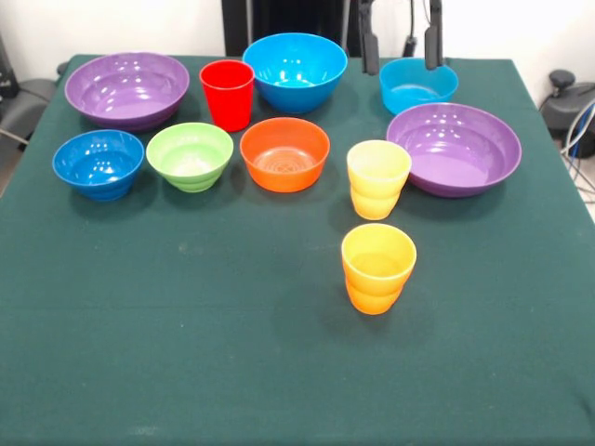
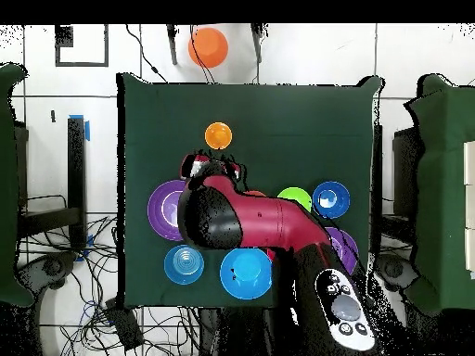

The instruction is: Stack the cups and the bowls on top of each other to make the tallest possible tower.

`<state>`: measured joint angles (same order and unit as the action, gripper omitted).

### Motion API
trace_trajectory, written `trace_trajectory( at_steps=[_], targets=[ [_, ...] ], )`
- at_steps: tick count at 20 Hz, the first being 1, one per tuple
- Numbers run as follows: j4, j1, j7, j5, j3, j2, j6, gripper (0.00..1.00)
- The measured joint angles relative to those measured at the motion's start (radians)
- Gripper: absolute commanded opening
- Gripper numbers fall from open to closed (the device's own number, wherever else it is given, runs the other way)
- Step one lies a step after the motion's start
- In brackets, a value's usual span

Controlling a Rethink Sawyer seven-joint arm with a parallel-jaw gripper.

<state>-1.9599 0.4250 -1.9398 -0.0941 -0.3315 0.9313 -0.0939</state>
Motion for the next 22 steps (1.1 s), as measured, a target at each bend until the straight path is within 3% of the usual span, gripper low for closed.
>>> trace_trajectory(
  at_steps=[11,22],
  targets=[
    [0.001,0.0,0.0,0.008,0.026,-0.029,0.0,1.0],
    [0.011,-0.044,0.0,0.007,0.096,-0.097,0.0,1.0]
  ],
)
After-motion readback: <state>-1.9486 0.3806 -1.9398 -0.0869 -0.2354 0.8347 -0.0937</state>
